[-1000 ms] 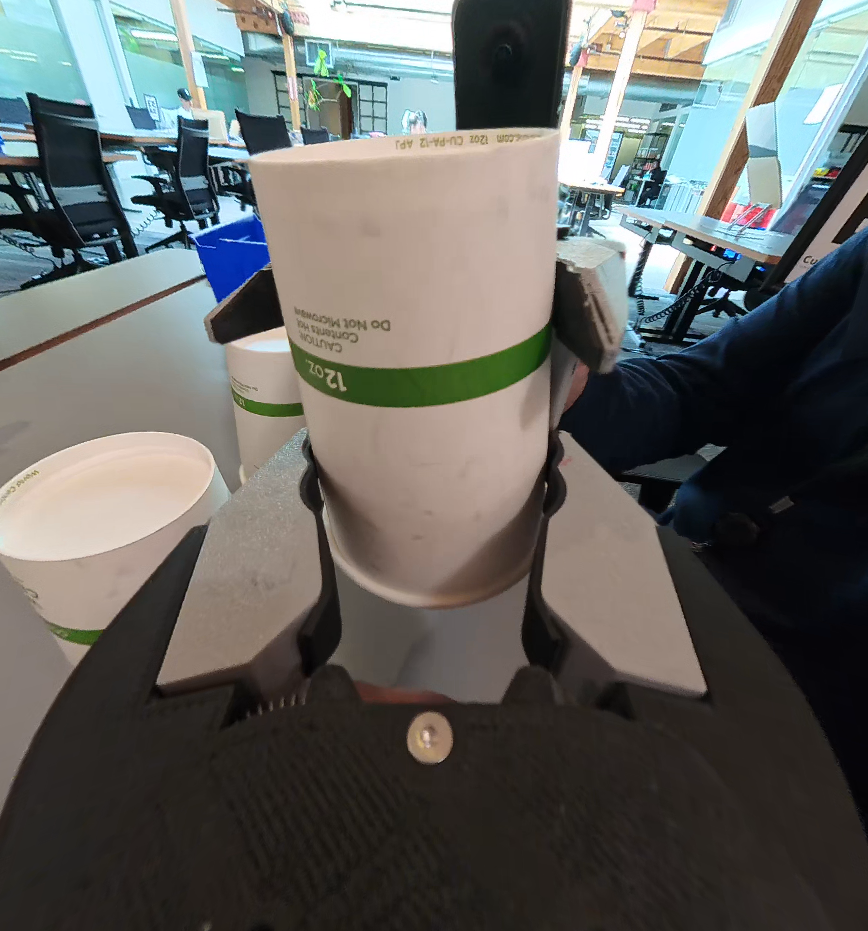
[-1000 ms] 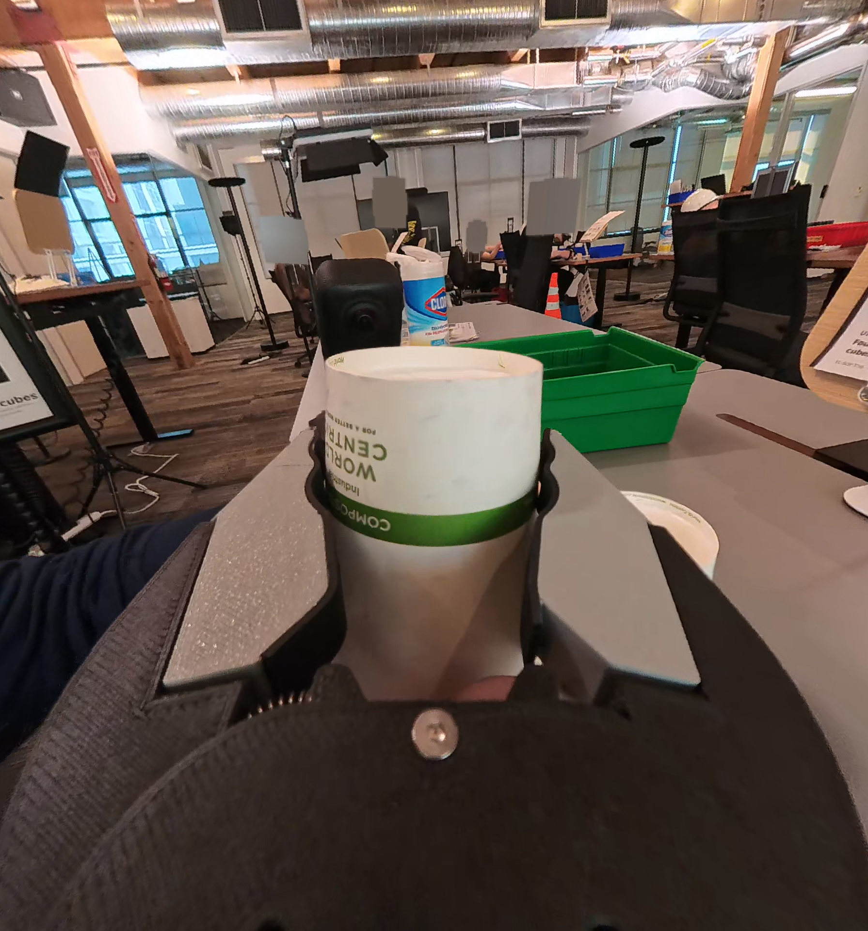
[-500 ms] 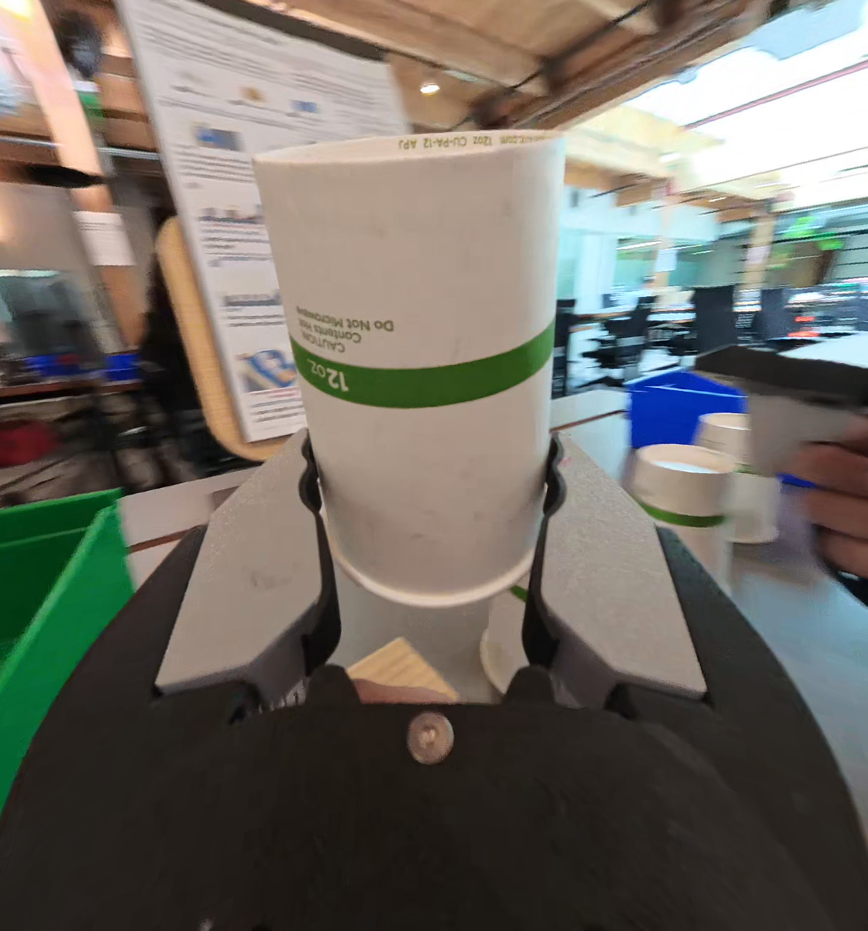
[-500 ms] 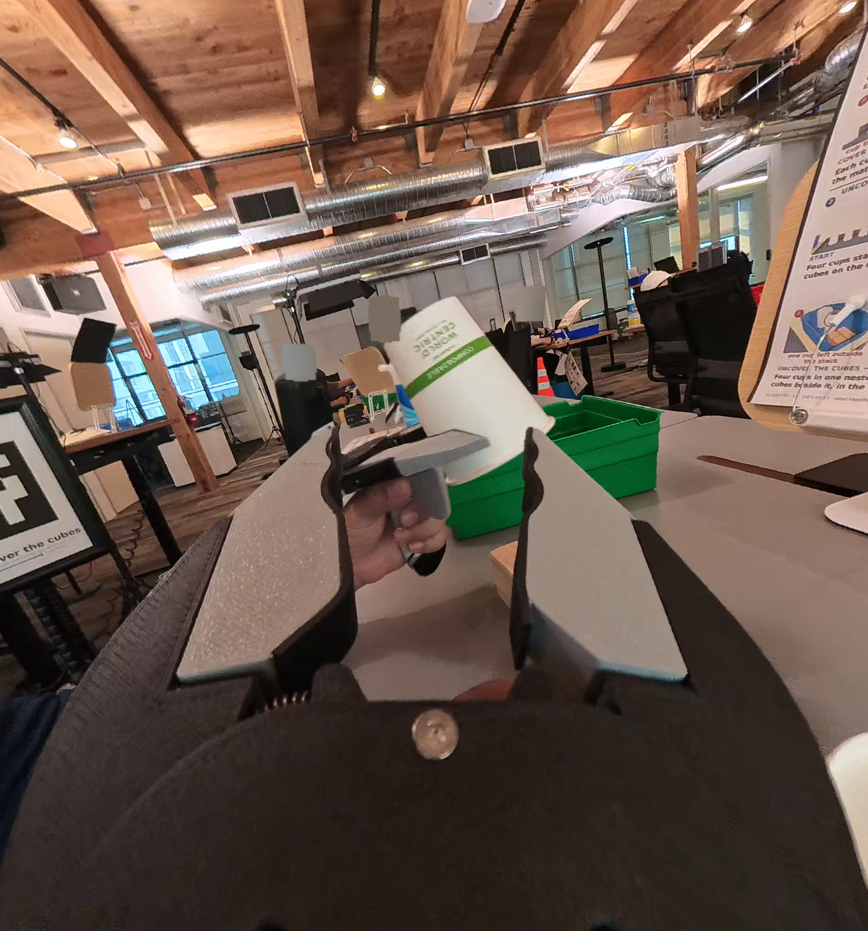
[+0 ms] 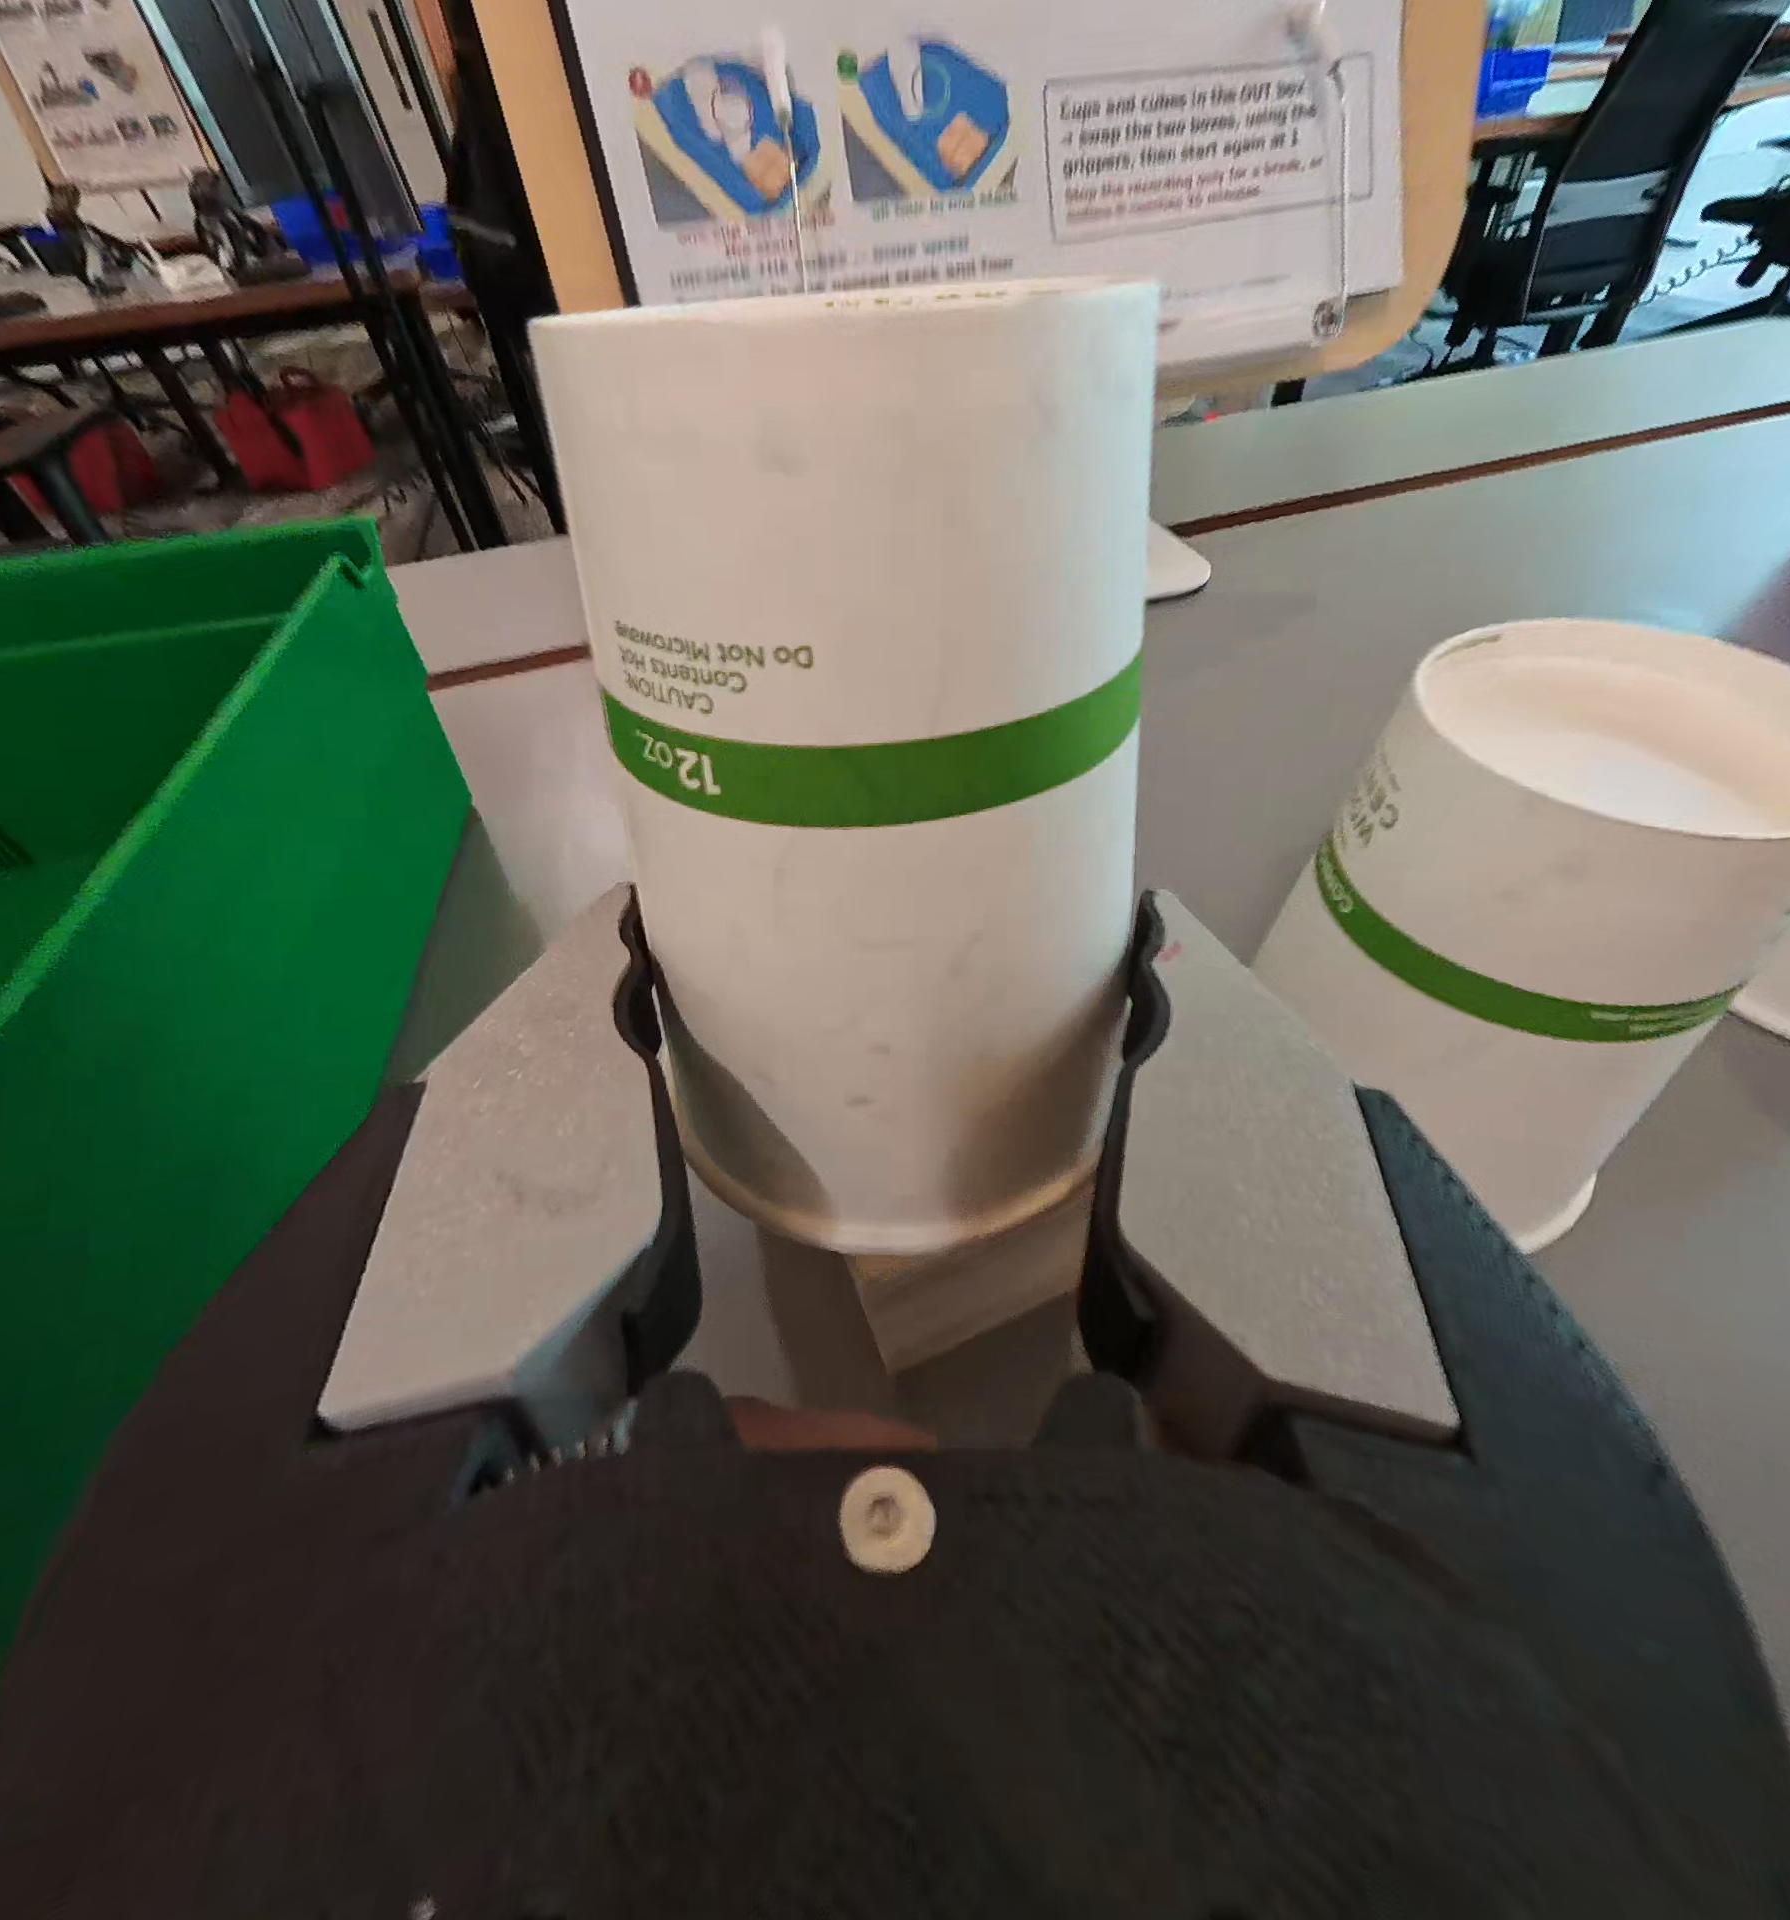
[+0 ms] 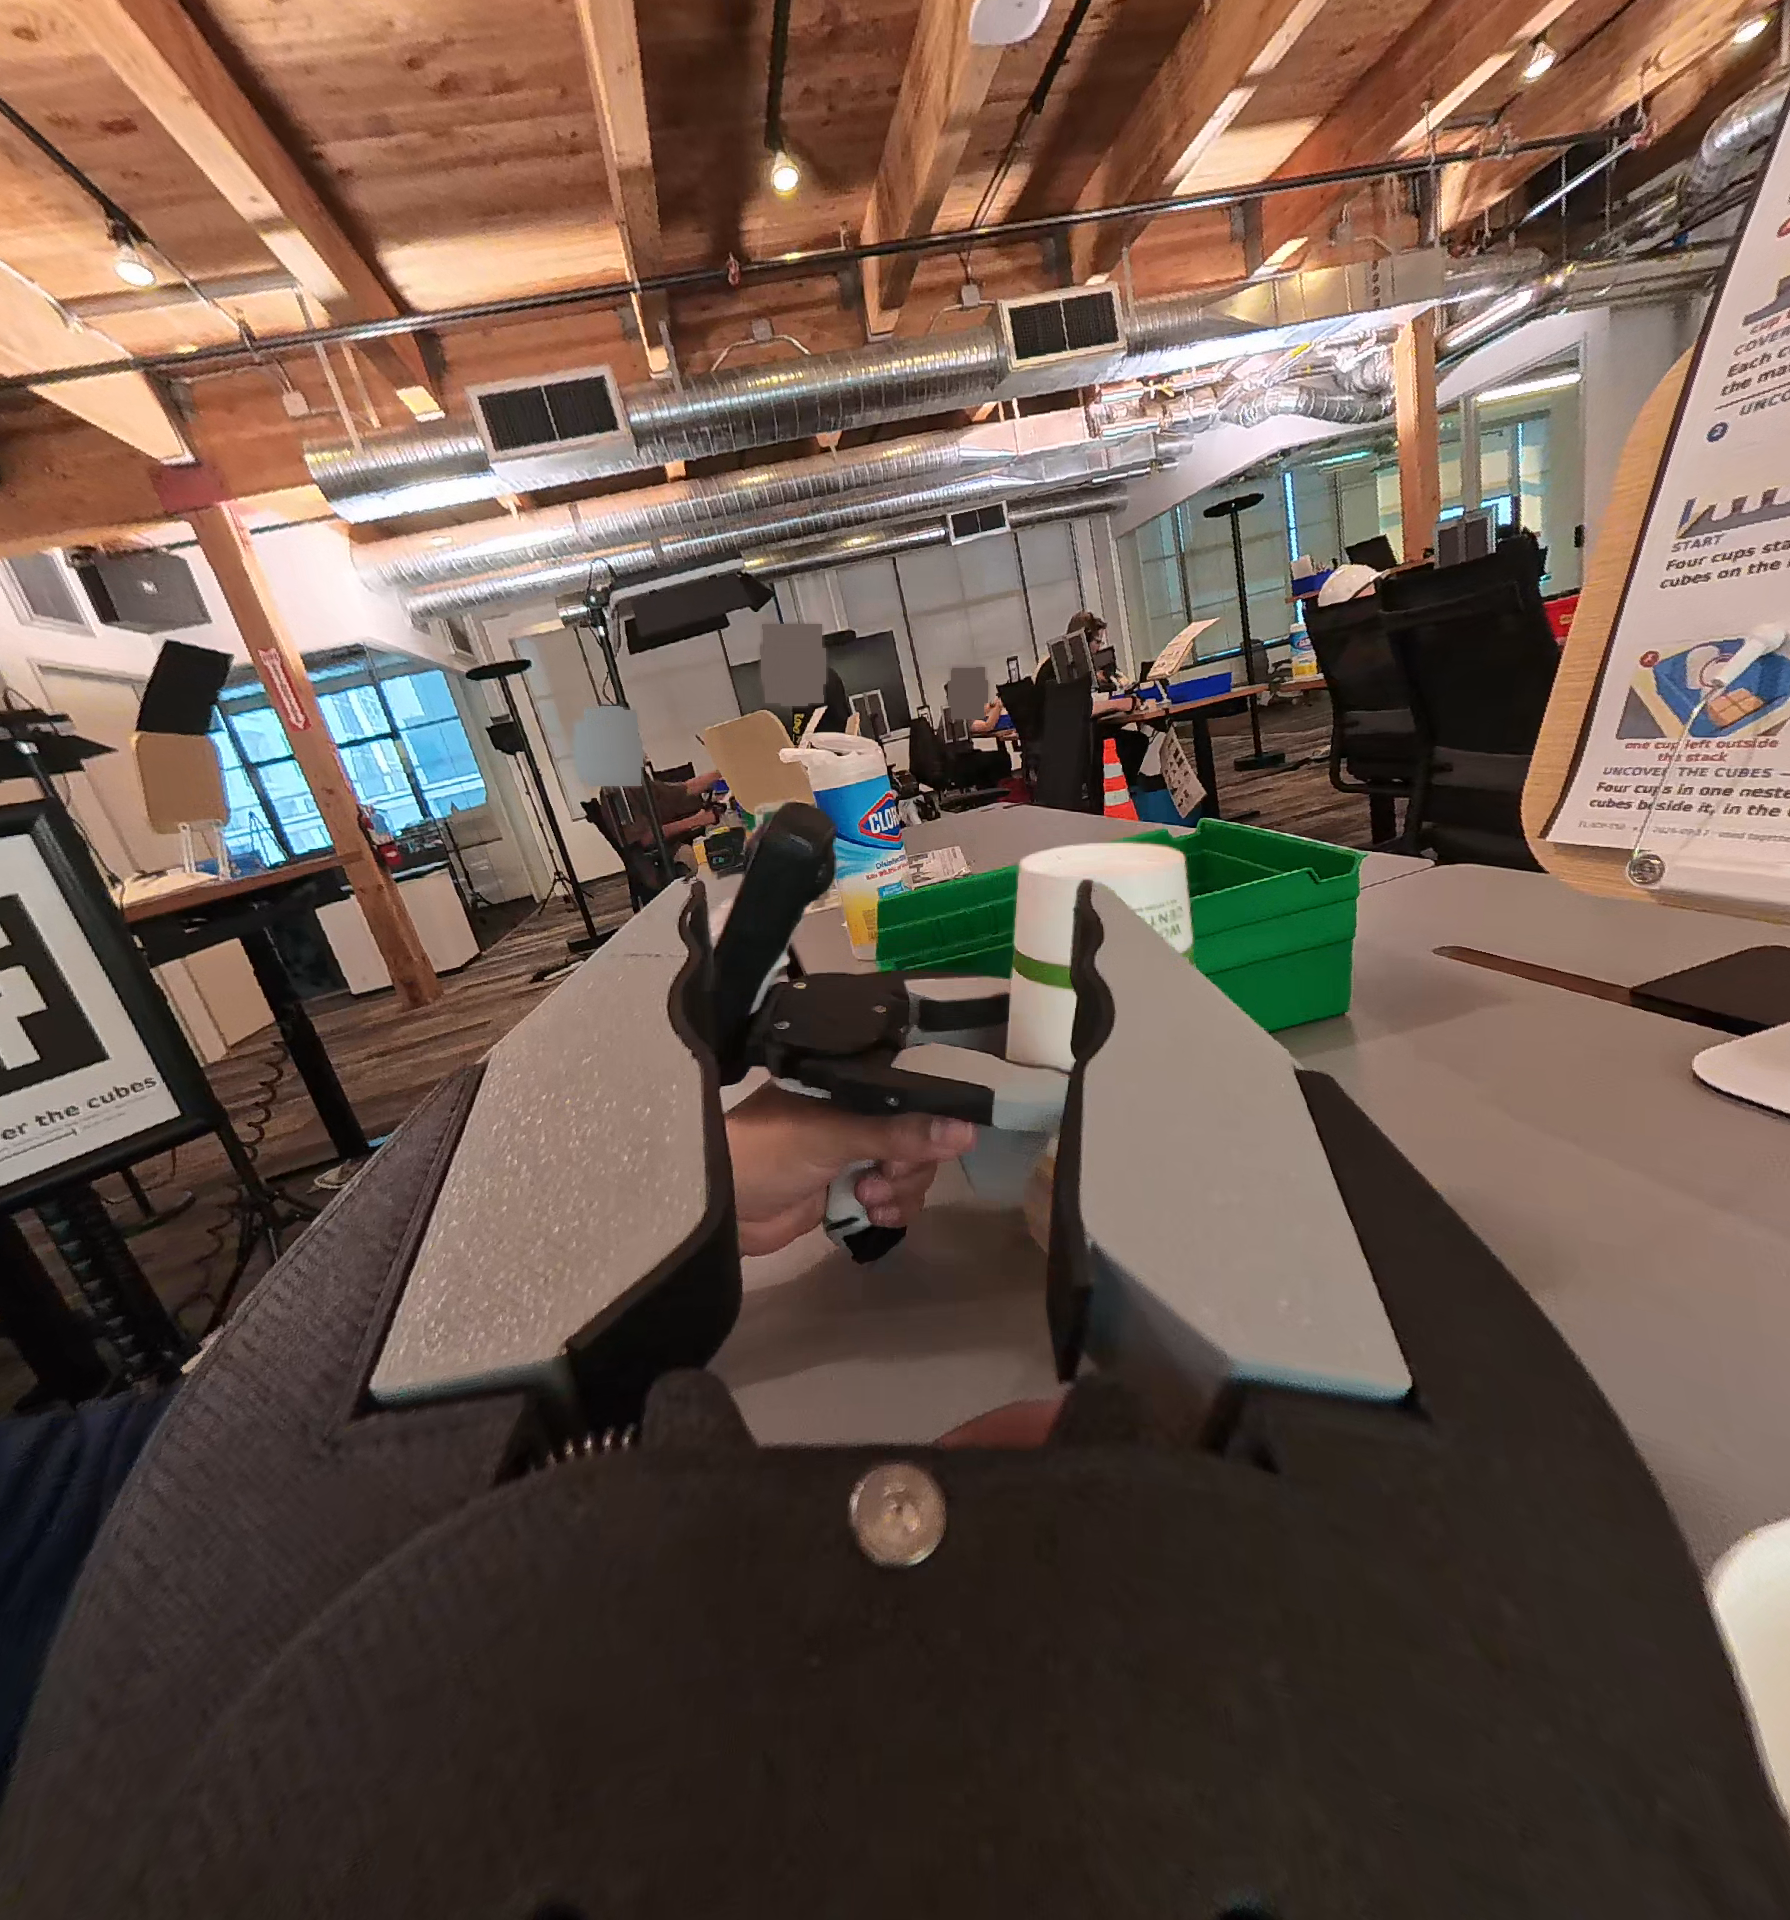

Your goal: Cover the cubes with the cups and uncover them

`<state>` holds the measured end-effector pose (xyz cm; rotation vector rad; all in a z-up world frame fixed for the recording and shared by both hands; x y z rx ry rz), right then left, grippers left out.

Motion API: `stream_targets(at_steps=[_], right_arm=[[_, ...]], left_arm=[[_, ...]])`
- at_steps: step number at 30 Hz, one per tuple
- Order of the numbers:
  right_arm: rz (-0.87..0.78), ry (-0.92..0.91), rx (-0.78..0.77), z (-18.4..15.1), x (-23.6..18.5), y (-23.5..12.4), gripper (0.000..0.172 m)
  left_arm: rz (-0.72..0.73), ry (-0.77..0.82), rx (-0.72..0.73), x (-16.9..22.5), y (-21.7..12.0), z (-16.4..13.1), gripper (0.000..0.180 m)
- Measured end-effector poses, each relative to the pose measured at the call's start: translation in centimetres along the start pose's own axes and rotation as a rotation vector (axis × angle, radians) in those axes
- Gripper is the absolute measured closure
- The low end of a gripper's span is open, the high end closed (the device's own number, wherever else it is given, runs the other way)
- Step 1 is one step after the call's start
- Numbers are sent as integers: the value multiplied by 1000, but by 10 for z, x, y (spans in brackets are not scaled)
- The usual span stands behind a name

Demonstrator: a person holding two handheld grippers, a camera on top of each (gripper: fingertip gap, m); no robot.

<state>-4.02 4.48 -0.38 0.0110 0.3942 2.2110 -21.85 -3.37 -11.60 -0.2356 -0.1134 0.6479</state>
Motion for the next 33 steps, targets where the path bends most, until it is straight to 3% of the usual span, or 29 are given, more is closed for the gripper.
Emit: stream_targets(at_steps=[15,23,28,33], right_arm=[[6,11,8,2,-1,-2,107],[4,14,-1,-1,0,-1,107],[4,11,-2,-1,0,-1,107],[2,11,1,-1,1,-1,107]], left_arm=[[-41,-39,-240,4,10,-34,89],[-63,-42,-297,6,8,-42,85],[-30,-21,-216,3,6,-30,86],[-57,-127,-115,-3,-2,-14,87]])
Point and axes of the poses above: each gripper's, where its closed fingertips meet, y out along the fingers, z out of its top, x = y × z across the jaws, the point moved 3 cm from there along -y, back along the fingers, and after that the axes turned 6 degrees about -y, right-handed, at the moved point
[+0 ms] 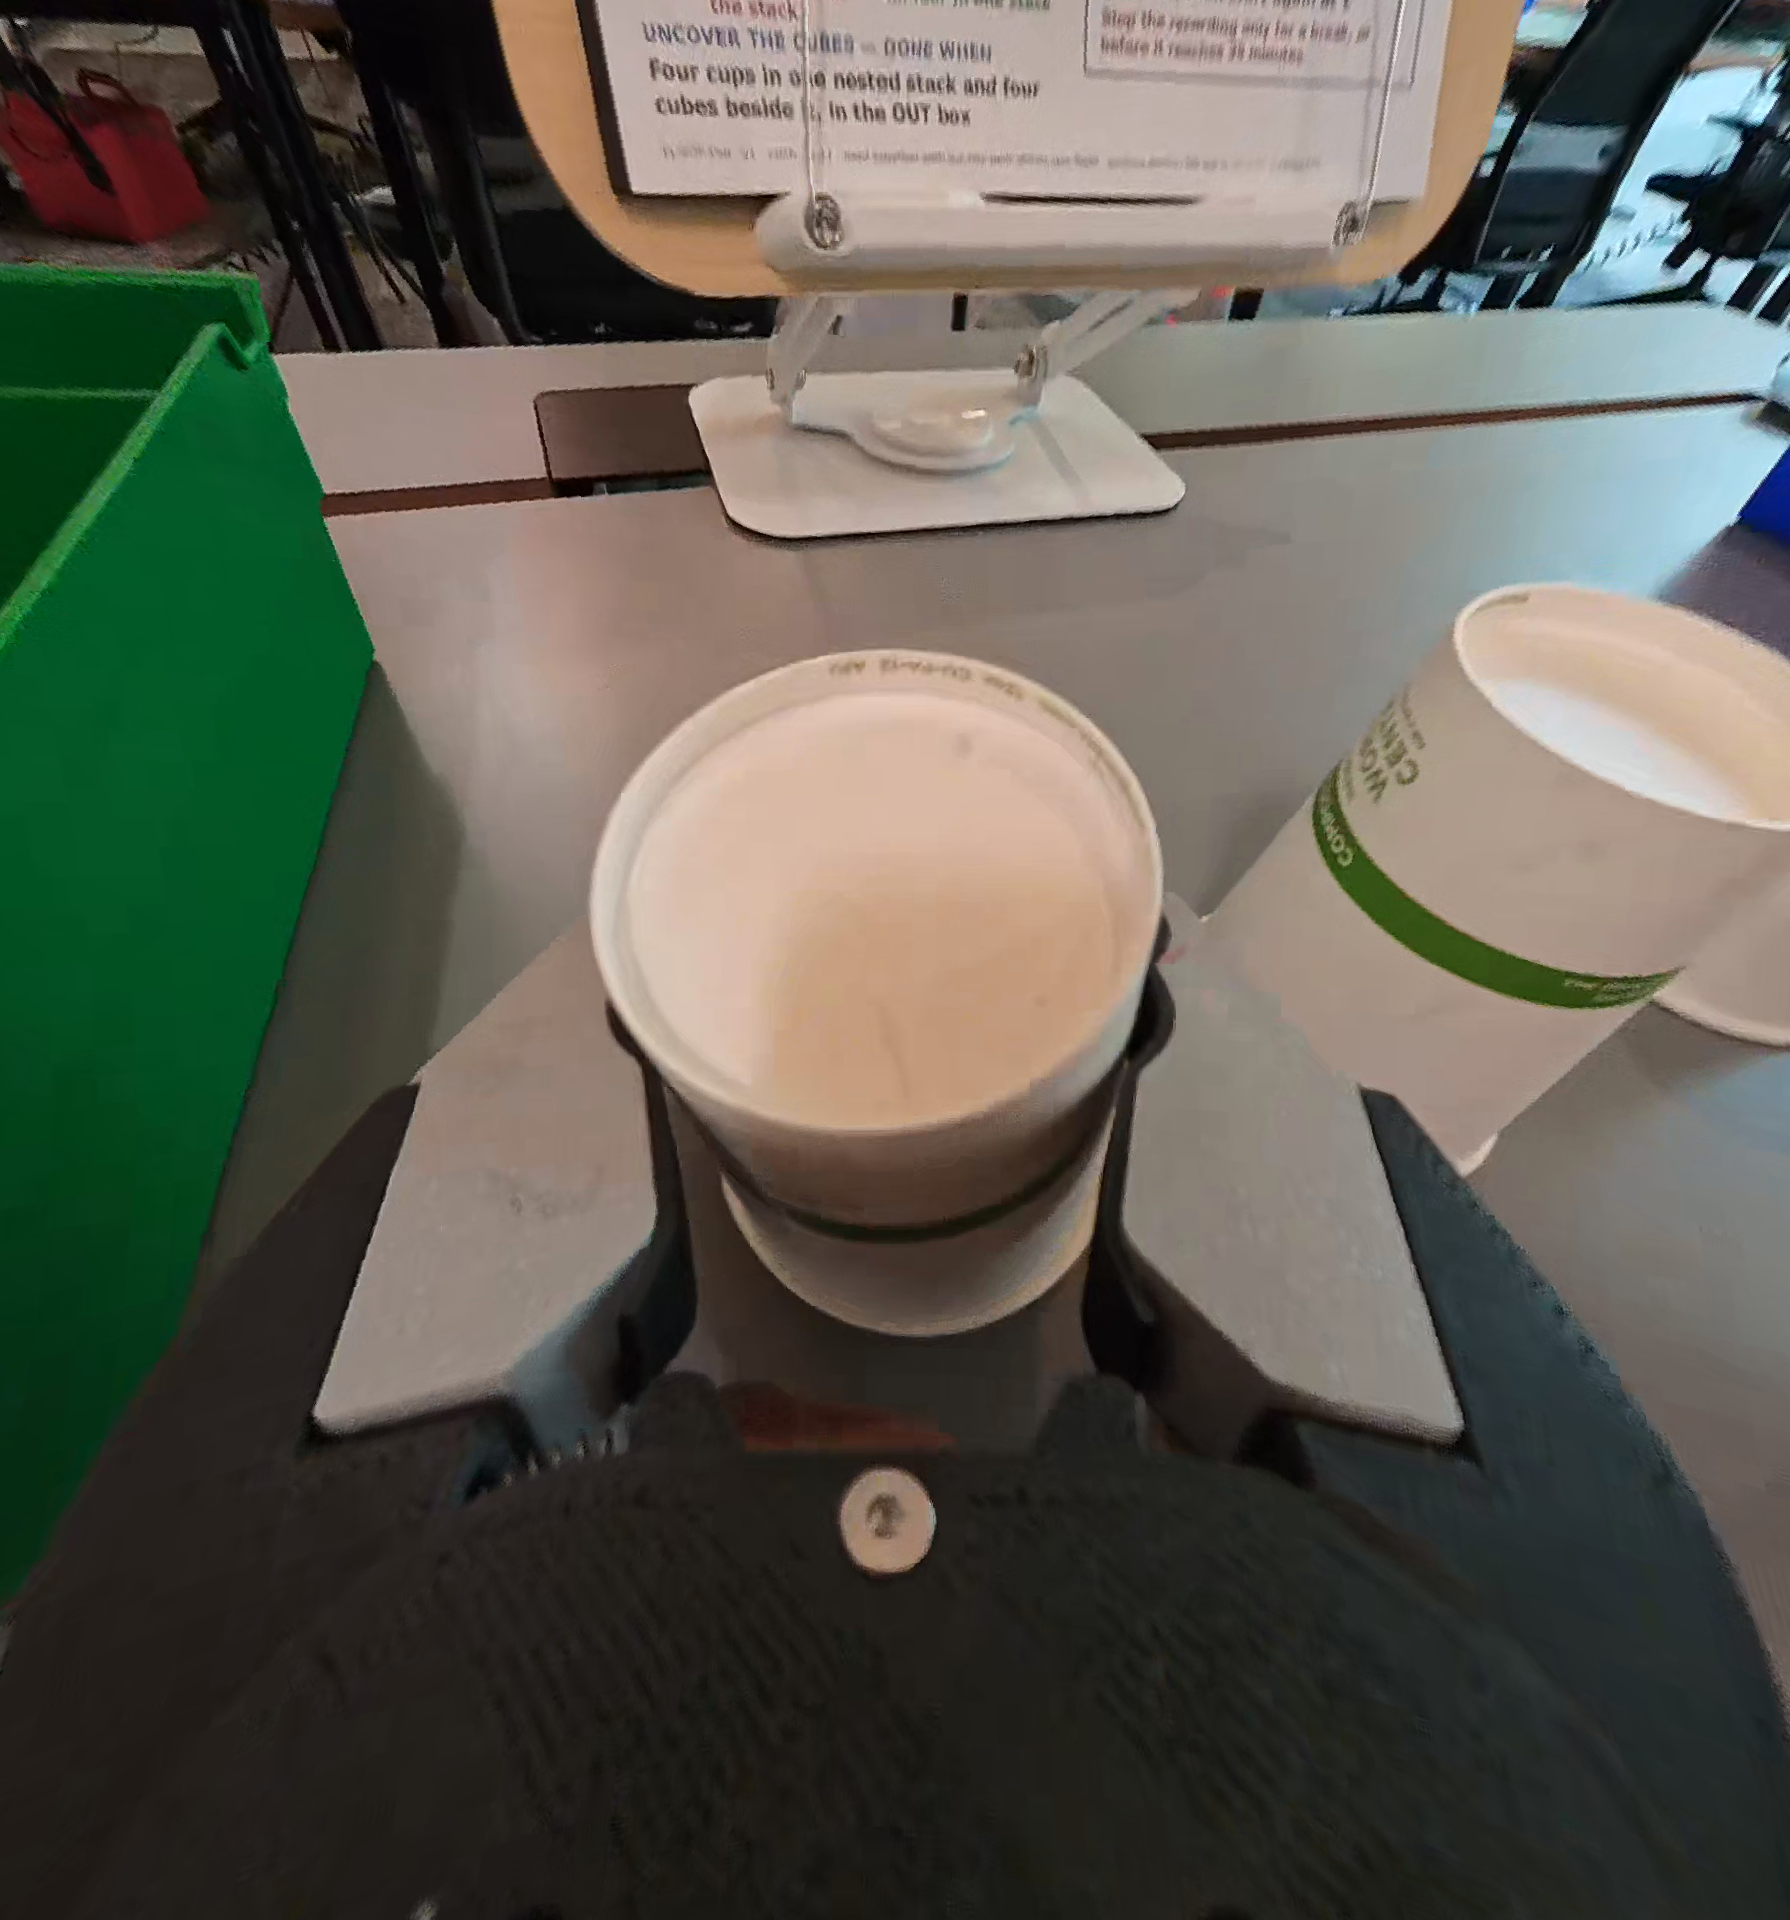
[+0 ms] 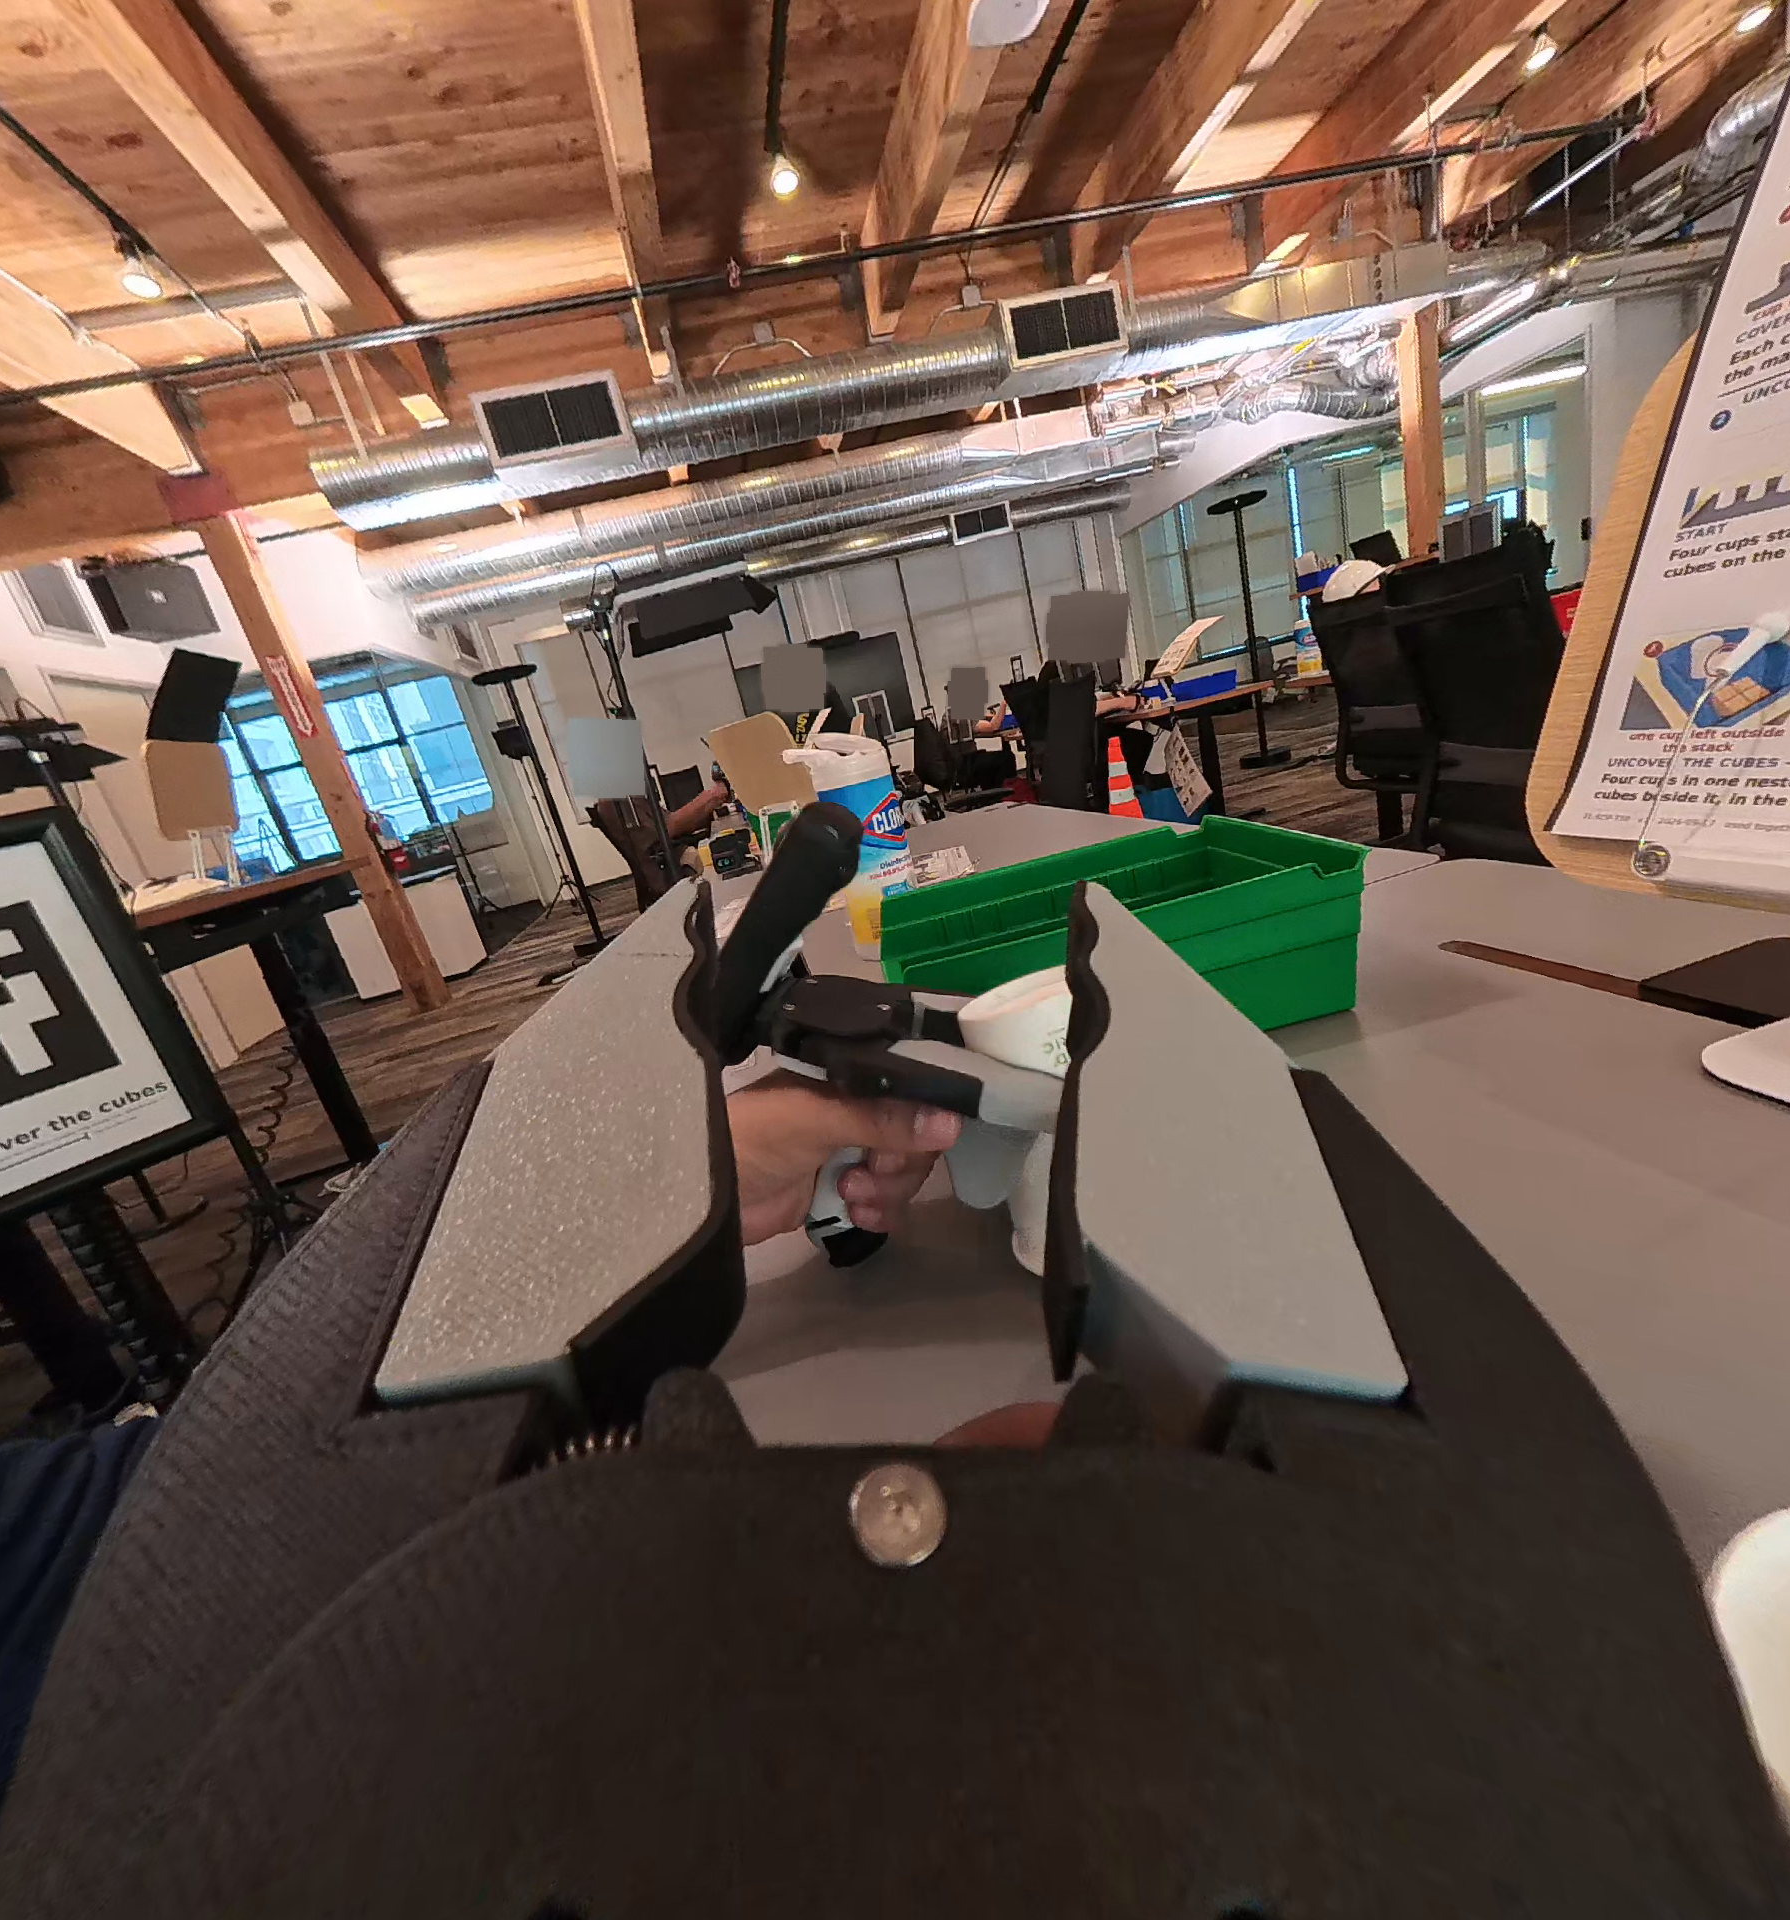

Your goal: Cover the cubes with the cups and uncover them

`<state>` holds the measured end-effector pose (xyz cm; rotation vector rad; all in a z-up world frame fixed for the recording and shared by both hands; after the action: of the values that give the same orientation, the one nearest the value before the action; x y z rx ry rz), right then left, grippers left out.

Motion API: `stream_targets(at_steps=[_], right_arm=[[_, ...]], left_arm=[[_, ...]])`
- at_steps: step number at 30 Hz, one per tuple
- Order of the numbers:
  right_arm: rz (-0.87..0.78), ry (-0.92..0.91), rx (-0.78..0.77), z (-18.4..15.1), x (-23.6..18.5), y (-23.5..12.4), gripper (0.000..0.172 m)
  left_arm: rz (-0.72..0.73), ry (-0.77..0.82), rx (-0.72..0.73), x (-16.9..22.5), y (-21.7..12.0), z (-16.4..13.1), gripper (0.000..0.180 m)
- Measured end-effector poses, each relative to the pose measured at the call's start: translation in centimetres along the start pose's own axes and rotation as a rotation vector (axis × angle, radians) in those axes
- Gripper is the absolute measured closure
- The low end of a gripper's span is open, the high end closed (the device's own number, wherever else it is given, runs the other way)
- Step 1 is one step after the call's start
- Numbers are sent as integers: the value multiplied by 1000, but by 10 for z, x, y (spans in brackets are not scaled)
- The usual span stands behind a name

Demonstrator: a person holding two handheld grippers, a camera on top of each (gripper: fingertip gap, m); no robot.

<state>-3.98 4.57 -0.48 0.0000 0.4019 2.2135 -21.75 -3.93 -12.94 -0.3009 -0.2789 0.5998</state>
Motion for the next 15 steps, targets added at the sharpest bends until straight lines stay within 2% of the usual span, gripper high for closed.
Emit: stream_targets(at_steps=[6,12,15], right_arm=[[-9,-10,4,1,1,-1,107],[-20,-29,-4,0,2,-1,107],[-44,-74,-29,-4,5,-1,106]], left_arm=[[-2,9,16,1,0,1,91],[-4,42,45,6,0,5,87],[-30,20,72,8,-3,11,78]])
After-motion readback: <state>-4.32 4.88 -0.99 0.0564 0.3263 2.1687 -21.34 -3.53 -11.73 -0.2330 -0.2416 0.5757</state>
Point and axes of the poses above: each gripper's, where its closed fingertips meet, y out along the fingers, z out of its top, x = y × z across the jaws, the point moved 3 cm from there along -y, back along the fingers, and after that the axes turned 6 degrees about -y, right-handed, at the moved point
